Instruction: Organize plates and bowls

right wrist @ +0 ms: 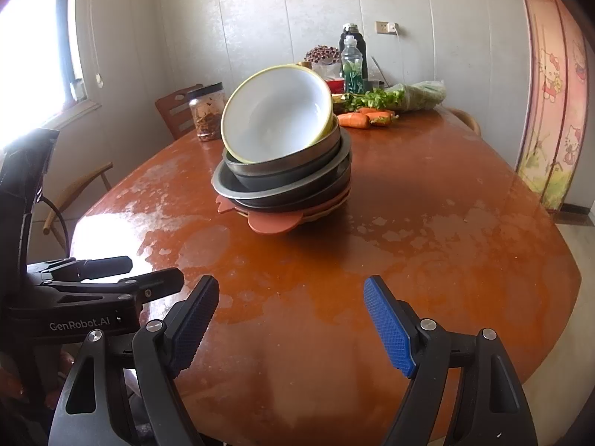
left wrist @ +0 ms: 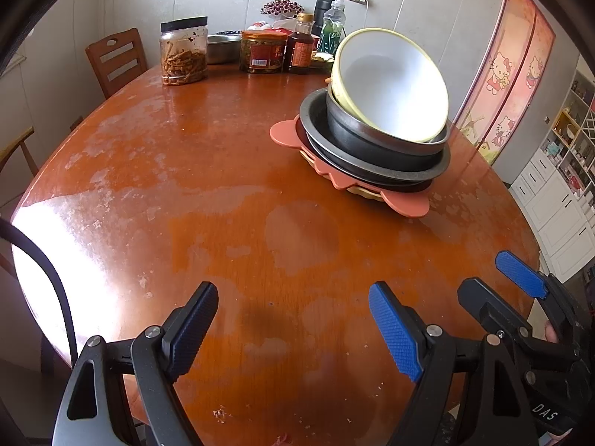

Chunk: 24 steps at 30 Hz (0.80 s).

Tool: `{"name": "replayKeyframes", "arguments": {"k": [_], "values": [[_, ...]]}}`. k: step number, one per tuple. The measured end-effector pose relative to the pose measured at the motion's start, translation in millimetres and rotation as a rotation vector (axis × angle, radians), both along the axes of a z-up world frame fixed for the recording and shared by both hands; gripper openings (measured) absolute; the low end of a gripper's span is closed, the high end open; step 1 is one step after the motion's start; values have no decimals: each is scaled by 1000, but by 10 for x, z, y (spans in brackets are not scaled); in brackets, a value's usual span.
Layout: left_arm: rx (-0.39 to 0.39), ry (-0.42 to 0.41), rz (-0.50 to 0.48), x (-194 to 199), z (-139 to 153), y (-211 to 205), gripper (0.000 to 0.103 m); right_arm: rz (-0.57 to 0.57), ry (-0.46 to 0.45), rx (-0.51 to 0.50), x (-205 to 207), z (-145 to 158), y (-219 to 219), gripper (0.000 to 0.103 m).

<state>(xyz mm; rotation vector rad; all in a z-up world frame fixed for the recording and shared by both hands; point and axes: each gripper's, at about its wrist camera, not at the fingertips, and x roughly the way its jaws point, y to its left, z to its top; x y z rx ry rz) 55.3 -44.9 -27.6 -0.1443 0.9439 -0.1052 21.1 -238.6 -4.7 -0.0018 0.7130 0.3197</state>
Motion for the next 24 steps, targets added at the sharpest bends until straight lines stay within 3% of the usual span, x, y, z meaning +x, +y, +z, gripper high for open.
{"name": "replayKeyframes", "arguments": {"k": [24], "values": [[0, 2, -6, -29, 9, -11, 83, 8, -5, -4, -25, -7, 10, 81]]}}
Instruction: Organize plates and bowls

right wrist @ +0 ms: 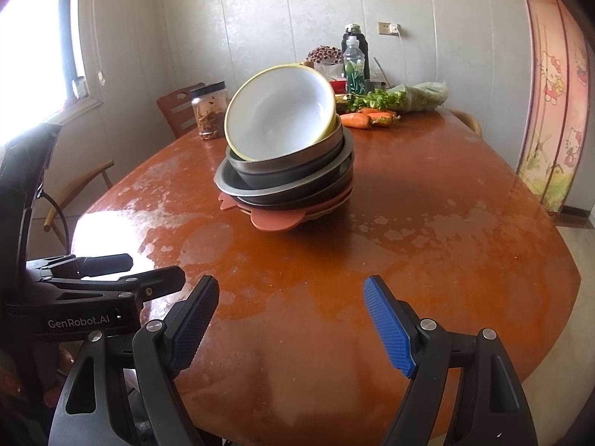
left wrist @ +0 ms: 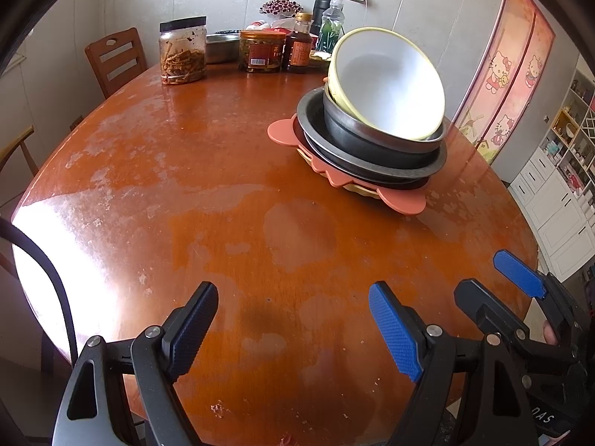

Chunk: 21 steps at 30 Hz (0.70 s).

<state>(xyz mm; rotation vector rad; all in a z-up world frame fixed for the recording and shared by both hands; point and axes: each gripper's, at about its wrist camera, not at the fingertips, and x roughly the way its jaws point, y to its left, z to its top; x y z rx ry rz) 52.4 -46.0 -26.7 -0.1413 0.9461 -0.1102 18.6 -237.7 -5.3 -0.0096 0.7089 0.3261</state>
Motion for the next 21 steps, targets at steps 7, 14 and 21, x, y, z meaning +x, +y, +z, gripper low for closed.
{"name": "replayKeyframes", "arguments": {"k": [7, 14, 21], "values": [[-1, -4, 3, -23, 22, -6, 83, -3, 1, 2, -11, -1, -27, 82], [2, 1, 6, -12, 26, -9, 83, -6, 1, 0, -5, 5, -47, 81], [2, 9, 25, 22, 19, 37, 83, -9, 8, 6, 22, 24, -73, 81]]}}
